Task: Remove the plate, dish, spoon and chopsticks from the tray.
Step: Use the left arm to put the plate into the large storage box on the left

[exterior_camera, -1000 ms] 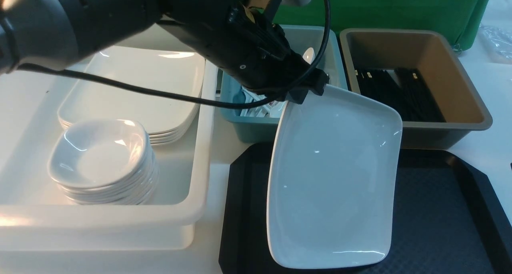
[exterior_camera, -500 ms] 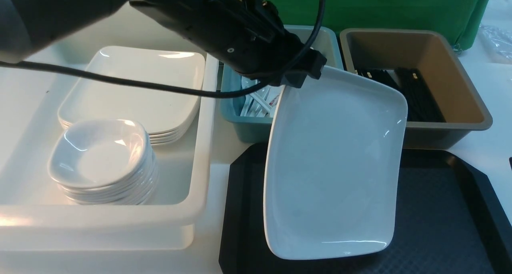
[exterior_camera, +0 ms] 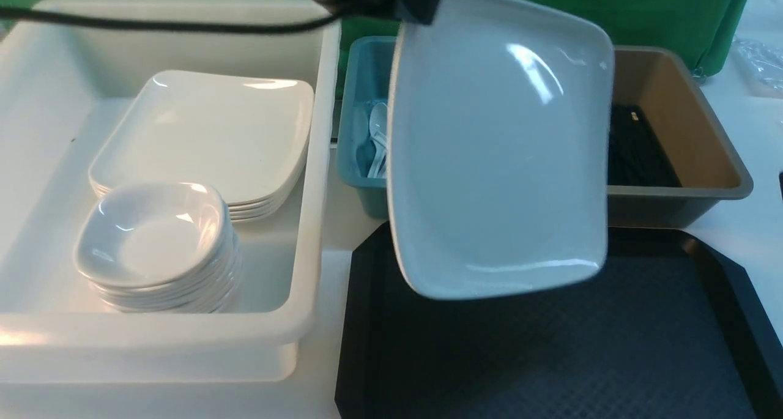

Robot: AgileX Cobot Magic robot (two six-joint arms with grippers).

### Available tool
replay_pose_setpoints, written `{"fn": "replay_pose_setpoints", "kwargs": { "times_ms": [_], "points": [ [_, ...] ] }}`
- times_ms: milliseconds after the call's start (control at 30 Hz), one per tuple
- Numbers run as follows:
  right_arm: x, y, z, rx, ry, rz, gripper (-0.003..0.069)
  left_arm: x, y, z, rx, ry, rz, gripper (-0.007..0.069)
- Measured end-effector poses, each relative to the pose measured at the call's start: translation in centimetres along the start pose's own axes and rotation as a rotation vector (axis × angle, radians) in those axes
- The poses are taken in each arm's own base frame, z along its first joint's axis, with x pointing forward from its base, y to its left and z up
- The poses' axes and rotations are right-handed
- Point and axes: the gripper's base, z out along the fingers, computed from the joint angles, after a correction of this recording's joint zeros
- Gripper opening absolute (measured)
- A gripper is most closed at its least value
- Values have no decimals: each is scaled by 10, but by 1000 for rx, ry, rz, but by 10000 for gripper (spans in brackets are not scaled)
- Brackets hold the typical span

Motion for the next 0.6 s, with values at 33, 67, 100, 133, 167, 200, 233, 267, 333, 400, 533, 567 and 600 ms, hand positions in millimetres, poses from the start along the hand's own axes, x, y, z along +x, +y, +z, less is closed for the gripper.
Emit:
{"fn": "replay_pose_setpoints", "kwargs": {
  "times_ms": [33, 67, 100, 133, 167, 200, 233, 267, 333, 400, 533, 567, 600],
  "points": [
    [-3, 2, -2, -20, -13, -12, 23, -2, 11, -5, -23, -8, -20, 25],
    [-5, 4, -3, -44, -23, -25, 23, -3, 19, -9, -41, -14, -33, 25],
    [-7, 5, -3, -60, -26, -32, 23, -3, 26, -13, -56, -21, -49, 25],
    [-10, 8, -3, -88, -31, -42, 23, -5, 36, -19, -75, -34, -70, 25],
    [-14, 10, -1, -115, -36, -51, 23, -6, 46, -25, -92, -47, -94, 26],
    [-18, 12, 1, -141, -35, -60, 23, -7, 56, -32, -104, -64, -120, 27],
    [-22, 13, 3, -165, -33, -69, 23, -8, 63, -39, -108, -82, -147, 28],
    [-24, 14, 3, -174, -34, -73, 23, -8, 67, -42, -112, -90, -158, 28],
    [-33, 15, 12, -210, -3, -84, 23, -9, 90, -62, -141, -143, -219, 28],
    [-42, 17, 20, -235, 21, -96, 23, -9, 115, -83, -178, -200, -292, 28],
    [-55, 32, 30, -299, 32, -153, 23, -3, 150, -112, -245, -269, -377, 28],
    [-56, 37, 31, -313, 32, -166, 23, -1, 158, -117, -260, -284, -396, 28],
    [-56, 39, 33, -320, 32, -171, 23, 0, 160, -117, -261, -287, -402, 28]
  ]
}}
